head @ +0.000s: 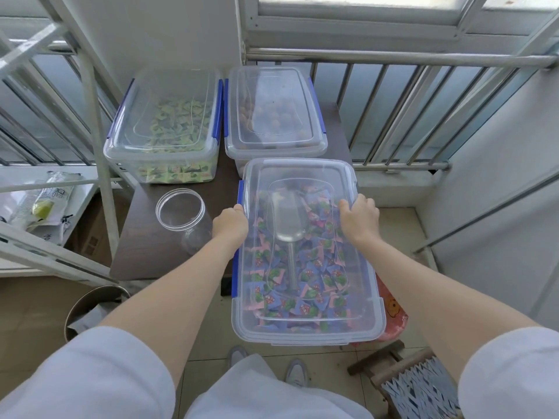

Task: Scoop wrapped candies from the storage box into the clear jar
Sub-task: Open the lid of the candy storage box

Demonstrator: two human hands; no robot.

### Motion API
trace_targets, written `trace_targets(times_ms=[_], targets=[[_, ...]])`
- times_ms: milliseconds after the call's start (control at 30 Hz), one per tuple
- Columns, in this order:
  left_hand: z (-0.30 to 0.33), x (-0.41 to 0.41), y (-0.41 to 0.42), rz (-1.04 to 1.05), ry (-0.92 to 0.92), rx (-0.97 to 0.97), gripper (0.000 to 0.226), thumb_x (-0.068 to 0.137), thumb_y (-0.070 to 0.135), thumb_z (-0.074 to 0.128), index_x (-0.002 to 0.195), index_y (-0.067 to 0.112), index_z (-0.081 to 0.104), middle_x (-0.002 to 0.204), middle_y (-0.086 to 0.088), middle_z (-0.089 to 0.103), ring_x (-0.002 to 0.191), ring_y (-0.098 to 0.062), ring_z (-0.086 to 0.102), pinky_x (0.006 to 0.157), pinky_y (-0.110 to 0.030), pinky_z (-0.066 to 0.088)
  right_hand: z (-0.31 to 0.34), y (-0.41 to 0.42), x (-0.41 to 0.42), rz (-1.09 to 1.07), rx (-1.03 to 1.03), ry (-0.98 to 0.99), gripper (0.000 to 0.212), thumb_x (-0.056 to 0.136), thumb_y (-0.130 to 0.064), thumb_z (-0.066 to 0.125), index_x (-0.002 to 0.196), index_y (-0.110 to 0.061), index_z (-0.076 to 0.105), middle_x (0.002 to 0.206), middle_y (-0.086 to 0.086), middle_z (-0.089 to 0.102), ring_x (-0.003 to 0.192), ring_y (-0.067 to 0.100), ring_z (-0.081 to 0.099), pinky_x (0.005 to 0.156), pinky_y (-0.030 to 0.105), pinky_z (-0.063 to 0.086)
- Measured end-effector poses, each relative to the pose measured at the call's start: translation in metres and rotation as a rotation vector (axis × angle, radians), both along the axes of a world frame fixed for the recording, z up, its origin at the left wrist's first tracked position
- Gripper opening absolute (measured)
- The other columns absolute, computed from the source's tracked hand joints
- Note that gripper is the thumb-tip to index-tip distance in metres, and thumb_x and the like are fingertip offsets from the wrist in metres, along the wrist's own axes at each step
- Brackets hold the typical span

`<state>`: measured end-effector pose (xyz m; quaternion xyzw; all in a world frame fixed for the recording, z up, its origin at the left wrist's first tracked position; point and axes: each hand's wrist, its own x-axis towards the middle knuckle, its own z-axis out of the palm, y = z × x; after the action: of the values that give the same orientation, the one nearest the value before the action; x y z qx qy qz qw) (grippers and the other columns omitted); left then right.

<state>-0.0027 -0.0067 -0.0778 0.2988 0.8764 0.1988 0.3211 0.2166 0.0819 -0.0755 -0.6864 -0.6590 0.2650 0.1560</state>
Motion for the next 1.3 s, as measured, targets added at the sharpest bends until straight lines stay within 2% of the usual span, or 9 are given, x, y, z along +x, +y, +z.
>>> trace_targets(times_ms=[300,467,567,700,800,967,1100,1200,1300], targets=[[0.001,-0.001,0.000,0.057,0.040,-0.036,0.033,0.096,0.004,0.036,0.120,-0.010,0.053,0.125,-0.027,0.058,0.115,-0.042,0.054,0.090,-0.040,0.043,0.010,-0.011,0.009,-0.071,-0.084,-0.144,0.052,0.097,-0.037,0.034,0.122,0.005,0.049,0.130,0.025,0.045,0.118,0.039,0.039,0.095,0.043,0.035],[0.018,0.015,-0.002,-0.054,0.137,0.187,0.032,0.095,0.005,0.032,0.118,-0.009,0.050,0.125,-0.027,0.050,0.114,-0.041,0.049,0.090,-0.041,0.037,0.018,-0.025,0.014,-0.071,-0.114,-0.142,0.029,0.093,-0.029,0.037,0.085,-0.004,0.050,0.119,0.024,0.051,0.106,0.037,0.046,0.089,0.042,0.038],[0.022,0.022,-0.014,-0.133,0.196,0.136,0.030,0.097,0.014,0.035,0.111,-0.005,0.054,0.118,-0.026,0.052,0.108,-0.042,0.050,0.090,-0.043,0.039,0.022,-0.030,0.013,-0.078,-0.130,-0.140,0.030,0.093,-0.026,0.036,0.092,-0.003,0.054,0.122,0.024,0.049,0.108,0.037,0.044,0.090,0.042,0.038],[0.030,0.023,-0.018,-0.135,0.101,0.002,0.042,0.096,0.029,0.040,0.125,0.000,0.046,0.126,-0.025,0.050,0.113,-0.040,0.050,0.091,-0.042,0.041,0.025,-0.033,0.008,-0.101,-0.159,-0.147,0.013,0.090,-0.014,0.037,0.086,-0.006,0.047,0.123,0.022,0.049,0.110,0.037,0.043,0.080,0.039,0.034],[0.042,0.023,-0.015,-0.083,0.076,0.005,0.046,0.095,0.030,0.040,0.134,0.006,0.041,0.131,-0.024,0.049,0.118,-0.040,0.047,0.099,-0.045,0.040,0.028,-0.034,0.010,-0.148,-0.162,-0.123,0.022,0.088,-0.013,0.038,0.096,-0.003,0.055,0.122,0.021,0.052,0.109,0.037,0.046,0.077,0.038,0.032],[0.061,0.016,-0.006,0.016,-0.064,0.172,0.043,0.089,0.037,0.046,0.127,0.019,0.046,0.121,-0.015,0.057,0.107,-0.036,0.056,0.090,-0.041,0.048,0.052,-0.036,0.010,-0.258,-0.076,0.047,0.036,0.089,-0.023,0.038,0.111,0.001,0.052,0.127,0.020,0.046,0.085,0.031,0.045,0.072,0.036,0.037],[0.070,0.005,0.001,0.149,-0.164,0.359,0.045,0.088,0.033,0.048,0.131,0.021,0.045,0.108,-0.005,0.058,0.087,-0.027,0.058,0.081,-0.036,0.049,0.094,-0.020,0.014,-0.131,-0.013,0.361,0.021,0.082,-0.024,0.058,0.091,-0.005,0.057,0.098,0.014,0.061,0.075,0.027,0.057,0.056,0.029,0.044],[0.083,-0.010,0.015,0.264,-0.274,0.518,0.051,0.092,0.029,0.044,0.142,0.018,0.038,0.125,-0.008,0.055,0.098,-0.026,0.057,0.081,-0.035,0.045,0.119,-0.013,0.035,0.172,-0.441,0.951,0.038,0.083,-0.018,0.065,0.120,-0.017,0.059,0.103,0.010,0.070,0.075,0.024,0.071,0.054,0.028,0.055],[0.095,-0.025,0.026,0.262,-0.171,0.559,0.054,0.096,0.029,0.039,0.148,0.018,0.027,0.146,-0.007,0.044,0.109,-0.024,0.051,0.086,-0.031,0.037,0.103,-0.021,0.053,0.302,-0.708,1.176,0.048,0.080,-0.014,0.063,0.126,-0.023,0.055,0.119,0.011,0.069,0.101,0.031,0.069,0.065,0.032,0.059]])
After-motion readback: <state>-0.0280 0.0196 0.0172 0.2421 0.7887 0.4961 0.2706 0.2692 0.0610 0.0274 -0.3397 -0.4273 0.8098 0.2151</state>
